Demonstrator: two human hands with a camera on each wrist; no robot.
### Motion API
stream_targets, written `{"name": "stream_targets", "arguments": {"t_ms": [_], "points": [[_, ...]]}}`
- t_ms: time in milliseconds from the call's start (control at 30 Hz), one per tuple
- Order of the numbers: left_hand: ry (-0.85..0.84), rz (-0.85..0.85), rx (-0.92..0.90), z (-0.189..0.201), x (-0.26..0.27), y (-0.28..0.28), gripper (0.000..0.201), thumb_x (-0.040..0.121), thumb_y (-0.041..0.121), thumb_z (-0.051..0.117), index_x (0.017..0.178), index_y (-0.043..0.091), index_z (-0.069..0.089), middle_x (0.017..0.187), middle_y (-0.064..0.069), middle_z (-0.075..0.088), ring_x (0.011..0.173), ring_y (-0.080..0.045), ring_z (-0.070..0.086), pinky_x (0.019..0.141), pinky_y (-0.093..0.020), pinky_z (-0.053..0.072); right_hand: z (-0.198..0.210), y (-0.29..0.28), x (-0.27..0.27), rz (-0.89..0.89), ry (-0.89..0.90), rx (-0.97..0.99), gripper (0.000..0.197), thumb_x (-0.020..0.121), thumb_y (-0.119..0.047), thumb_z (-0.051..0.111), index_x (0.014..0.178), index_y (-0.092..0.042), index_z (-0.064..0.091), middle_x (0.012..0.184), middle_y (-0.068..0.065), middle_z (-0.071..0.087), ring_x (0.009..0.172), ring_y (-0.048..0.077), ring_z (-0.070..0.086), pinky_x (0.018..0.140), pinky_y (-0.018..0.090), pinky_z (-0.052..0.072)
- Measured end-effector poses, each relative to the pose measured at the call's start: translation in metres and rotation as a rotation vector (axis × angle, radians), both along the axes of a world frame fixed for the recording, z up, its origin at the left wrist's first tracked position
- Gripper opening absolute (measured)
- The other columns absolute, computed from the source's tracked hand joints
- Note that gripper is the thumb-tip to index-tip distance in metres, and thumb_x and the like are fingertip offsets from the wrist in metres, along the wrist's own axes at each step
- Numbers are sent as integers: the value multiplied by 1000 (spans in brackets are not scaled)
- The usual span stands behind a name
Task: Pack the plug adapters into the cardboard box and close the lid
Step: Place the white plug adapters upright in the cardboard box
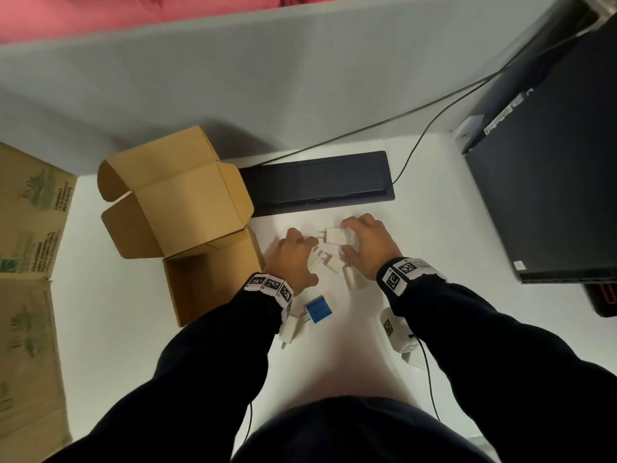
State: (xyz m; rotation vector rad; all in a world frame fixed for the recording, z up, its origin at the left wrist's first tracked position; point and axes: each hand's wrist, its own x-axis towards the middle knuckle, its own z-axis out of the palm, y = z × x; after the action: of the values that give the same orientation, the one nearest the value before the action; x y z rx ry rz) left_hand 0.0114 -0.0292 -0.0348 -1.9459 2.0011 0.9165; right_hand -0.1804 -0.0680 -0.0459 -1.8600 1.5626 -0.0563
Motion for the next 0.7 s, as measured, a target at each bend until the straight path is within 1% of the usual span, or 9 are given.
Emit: {"name": "stream_targets", "arguments": {"t_ms": [100,167,300,400,500,567,633,700], "points": [[51,52,5,2,0,0,55,82,28,76,133,20,56,127,-8,55,111,-29,60,89,-36,52,-1,-1,0,-5,2,2,40,88,-25,66,125,-26,51,126,5,49,113,27,47,90,40,50],[69,77,-9,2,-2,3,52,84,24,73,133,18,57,123,-9,59,110,-29,61,88,-36,52,-1,0,-1,-19,-4,7,39,87,-25,67,123,-25,52,123,5,50,111,27,48,89,41,50],[96,130,-33,4,-3,8,50,88,22,71,135,14,57,123,-12,59,112,-31,60,87,-37,51,0,7,-3,-50,13,25,40,85,-28,70,119,-26,50,119,5,51,105,28,52,86,44,53],[124,188,-86,12,-2,12,51,91,24,69,139,13,54,128,-13,58,115,-31,59,91,-37,52,5,12,-3,-92,37,47,39,85,-28,72,117,-24,50,118,5,54,99,27,57,83,39,53],[167,261,-173,23,2,18,57,94,28,68,146,13,50,143,-11,50,124,-30,56,101,-38,50,13,10,-3,-123,65,61,40,87,-26,70,121,-20,51,120,7,57,104,28,59,85,38,50],[201,293,-252,30,6,22,58,94,30,68,146,12,50,147,-9,48,126,-29,55,104,-36,48,19,9,-6,-170,76,54,43,89,-25,67,127,-18,51,123,10,58,109,31,59,88,39,49],[231,318,-319,36,13,27,57,93,29,69,145,14,50,143,-8,53,123,-29,57,102,-36,49,25,9,-6,-204,85,37,46,90,-26,66,132,-14,51,127,11,56,112,32,58,92,40,48],[257,376,-349,45,28,35,60,93,30,68,148,21,44,137,-8,58,115,-28,61,99,-37,53,34,15,1,-209,77,5,46,91,-28,65,132,-12,53,127,12,54,112,32,58,93,39,47]]}}
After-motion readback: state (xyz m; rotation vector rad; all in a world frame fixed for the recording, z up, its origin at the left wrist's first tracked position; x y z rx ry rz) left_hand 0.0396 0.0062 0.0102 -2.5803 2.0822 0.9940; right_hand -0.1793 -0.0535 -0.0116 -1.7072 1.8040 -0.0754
